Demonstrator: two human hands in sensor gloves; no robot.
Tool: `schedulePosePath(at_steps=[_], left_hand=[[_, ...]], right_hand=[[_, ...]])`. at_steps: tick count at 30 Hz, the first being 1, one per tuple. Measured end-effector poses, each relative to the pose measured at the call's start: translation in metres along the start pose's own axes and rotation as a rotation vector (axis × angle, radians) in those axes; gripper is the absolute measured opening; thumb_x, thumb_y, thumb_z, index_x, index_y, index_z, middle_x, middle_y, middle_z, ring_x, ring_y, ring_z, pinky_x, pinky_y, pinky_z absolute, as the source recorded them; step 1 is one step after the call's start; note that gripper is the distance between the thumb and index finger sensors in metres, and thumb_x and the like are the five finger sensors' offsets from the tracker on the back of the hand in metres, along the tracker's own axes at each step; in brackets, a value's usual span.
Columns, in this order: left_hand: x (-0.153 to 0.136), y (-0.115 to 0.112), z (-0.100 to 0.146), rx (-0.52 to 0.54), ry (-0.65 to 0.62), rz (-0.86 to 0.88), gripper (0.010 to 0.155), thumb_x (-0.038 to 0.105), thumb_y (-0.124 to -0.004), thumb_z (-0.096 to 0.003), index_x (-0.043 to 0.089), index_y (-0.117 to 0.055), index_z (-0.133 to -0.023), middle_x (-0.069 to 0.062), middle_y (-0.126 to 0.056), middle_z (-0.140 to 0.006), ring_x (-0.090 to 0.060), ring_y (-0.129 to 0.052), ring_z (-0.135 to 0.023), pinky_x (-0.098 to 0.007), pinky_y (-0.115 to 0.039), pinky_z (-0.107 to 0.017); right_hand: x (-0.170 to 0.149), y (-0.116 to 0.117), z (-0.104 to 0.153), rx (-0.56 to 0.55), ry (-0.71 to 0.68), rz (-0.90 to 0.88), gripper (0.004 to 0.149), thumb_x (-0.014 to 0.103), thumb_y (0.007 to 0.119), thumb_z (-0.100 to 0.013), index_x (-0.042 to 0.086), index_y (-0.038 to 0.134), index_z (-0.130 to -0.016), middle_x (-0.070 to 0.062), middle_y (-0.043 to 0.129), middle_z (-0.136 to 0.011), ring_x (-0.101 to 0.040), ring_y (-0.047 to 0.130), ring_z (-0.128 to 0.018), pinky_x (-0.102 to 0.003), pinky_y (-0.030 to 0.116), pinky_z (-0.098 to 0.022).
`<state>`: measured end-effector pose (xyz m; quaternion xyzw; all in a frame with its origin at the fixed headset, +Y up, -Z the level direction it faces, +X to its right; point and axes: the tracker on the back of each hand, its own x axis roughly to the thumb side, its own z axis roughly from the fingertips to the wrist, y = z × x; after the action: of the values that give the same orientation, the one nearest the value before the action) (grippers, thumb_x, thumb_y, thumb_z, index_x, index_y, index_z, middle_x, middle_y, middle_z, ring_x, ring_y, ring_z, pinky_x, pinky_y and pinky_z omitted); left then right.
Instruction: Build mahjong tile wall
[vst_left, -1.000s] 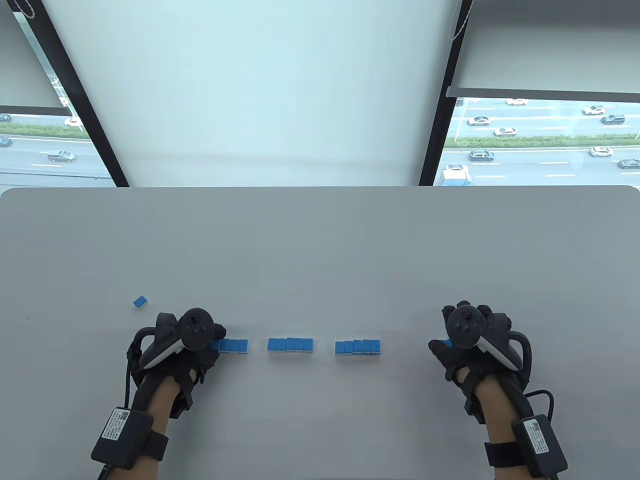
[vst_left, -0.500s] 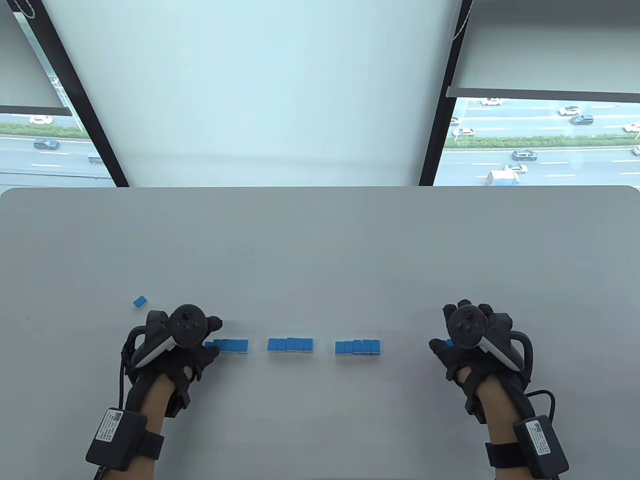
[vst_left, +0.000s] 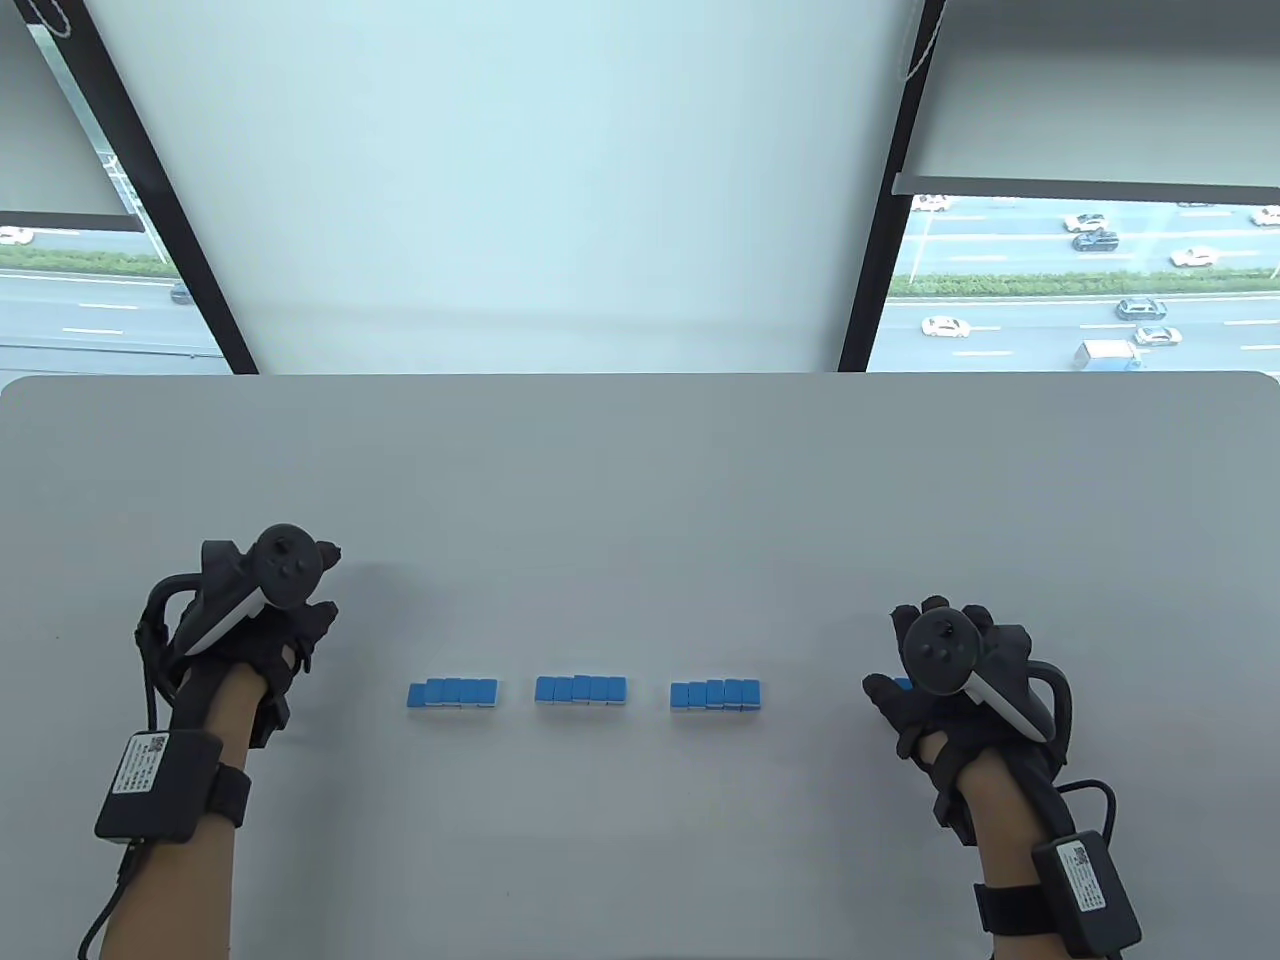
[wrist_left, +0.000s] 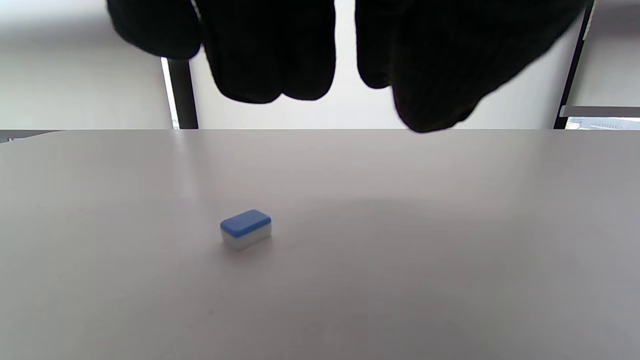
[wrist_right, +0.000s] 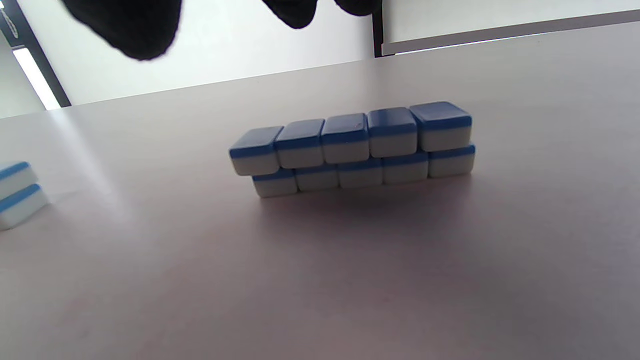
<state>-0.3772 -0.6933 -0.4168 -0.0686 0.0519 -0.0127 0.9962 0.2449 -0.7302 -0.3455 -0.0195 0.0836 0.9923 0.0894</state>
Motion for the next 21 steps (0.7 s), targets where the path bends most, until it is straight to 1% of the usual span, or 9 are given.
schedulePosePath(at_steps=[3, 5, 6, 10, 12, 13, 17, 19, 21], left_hand=[[-0.013, -0.016, -0.016, -0.076, 0.061, -0.034, 0.075, 0.043, -0.089, -0.0397, 0.044, -0.052, -0.105, -0.001, -0.062, -0.112, -0.030, -0.077, -0.093, -0.057, -0.066, -0.069], [-0.023, -0.028, -0.026, -0.153, 0.110, -0.040, 0.079, 0.041, -0.090, -0.0396, 0.047, -0.046, -0.105, -0.002, -0.056, -0.114, -0.030, -0.075, -0.094, -0.057, -0.066, -0.069], [-0.027, -0.033, -0.030, -0.184, 0.128, -0.024, 0.080, 0.040, -0.090, -0.0398, 0.047, -0.045, -0.105, 0.000, -0.054, -0.114, -0.030, -0.074, -0.095, -0.056, -0.066, -0.069], [-0.035, -0.046, -0.037, -0.230, 0.158, 0.049, 0.078, 0.033, -0.089, -0.0410, 0.048, -0.046, -0.104, 0.003, -0.057, -0.112, -0.030, -0.075, -0.095, -0.055, -0.067, -0.069], [-0.036, -0.049, -0.039, -0.238, 0.160, 0.042, 0.075, 0.032, -0.088, -0.0415, 0.048, -0.049, -0.103, 0.007, -0.063, -0.109, -0.029, -0.076, -0.093, -0.054, -0.068, -0.068], [-0.036, -0.050, -0.039, -0.232, 0.160, 0.024, 0.074, 0.031, -0.088, -0.0416, 0.048, -0.050, -0.103, 0.008, -0.063, -0.108, -0.028, -0.076, -0.092, -0.054, -0.068, -0.068], [-0.035, -0.051, -0.038, -0.190, 0.145, -0.042, 0.066, 0.037, -0.090, -0.0402, 0.047, -0.061, -0.099, 0.009, -0.071, -0.101, -0.024, -0.082, -0.086, -0.051, -0.071, -0.066], [-0.034, -0.052, -0.035, -0.156, 0.144, -0.053, 0.058, 0.041, -0.088, -0.0397, 0.045, -0.069, -0.094, 0.009, -0.078, -0.095, -0.021, -0.087, -0.080, -0.050, -0.074, -0.064], [-0.033, -0.053, -0.031, -0.136, 0.156, -0.027, 0.056, 0.042, -0.088, -0.0389, 0.040, -0.072, -0.092, 0.008, -0.084, -0.088, -0.021, -0.090, -0.076, -0.049, -0.076, -0.062]], right_hand=[[-0.002, 0.000, 0.000, 0.000, 0.005, -0.002, 0.081, 0.061, 0.068, -0.042, 0.022, 0.037, -0.106, -0.009, 0.027, -0.112, -0.048, 0.021, -0.097, -0.067, 0.015, -0.060], [-0.002, -0.001, 0.000, 0.005, 0.005, -0.011, 0.081, 0.061, 0.068, -0.042, 0.022, 0.037, -0.106, -0.009, 0.026, -0.112, -0.048, 0.021, -0.097, -0.067, 0.015, -0.060], [-0.003, 0.000, 0.000, 0.006, 0.005, -0.016, 0.081, 0.061, 0.068, -0.042, 0.022, 0.037, -0.106, -0.009, 0.026, -0.112, -0.048, 0.021, -0.097, -0.067, 0.015, -0.060], [-0.003, -0.001, 0.000, 0.006, 0.010, -0.009, 0.081, 0.061, 0.068, -0.042, 0.022, 0.037, -0.106, -0.009, 0.026, -0.112, -0.048, 0.021, -0.097, -0.067, 0.015, -0.060], [-0.003, -0.001, 0.001, 0.008, 0.012, -0.010, 0.081, 0.061, 0.068, -0.042, 0.022, 0.037, -0.106, -0.009, 0.027, -0.112, -0.048, 0.021, -0.097, -0.067, 0.015, -0.060], [-0.003, -0.001, 0.001, 0.008, 0.012, -0.009, 0.081, 0.061, 0.068, -0.042, 0.022, 0.037, -0.106, -0.009, 0.027, -0.112, -0.048, 0.021, -0.097, -0.067, 0.015, -0.060], [-0.003, -0.001, 0.001, 0.012, 0.013, -0.008, 0.081, 0.061, 0.068, -0.042, 0.022, 0.038, -0.106, -0.009, 0.027, -0.112, -0.048, 0.021, -0.097, -0.067, 0.015, -0.060], [-0.003, -0.001, 0.001, 0.011, 0.013, -0.007, 0.081, 0.061, 0.068, -0.042, 0.022, 0.038, -0.106, -0.009, 0.027, -0.112, -0.048, 0.021, -0.097, -0.067, 0.015, -0.060], [-0.003, -0.001, 0.001, 0.012, 0.010, -0.010, 0.081, 0.061, 0.068, -0.042, 0.022, 0.038, -0.106, -0.009, 0.027, -0.112, -0.048, 0.022, -0.097, -0.067, 0.015, -0.060]])
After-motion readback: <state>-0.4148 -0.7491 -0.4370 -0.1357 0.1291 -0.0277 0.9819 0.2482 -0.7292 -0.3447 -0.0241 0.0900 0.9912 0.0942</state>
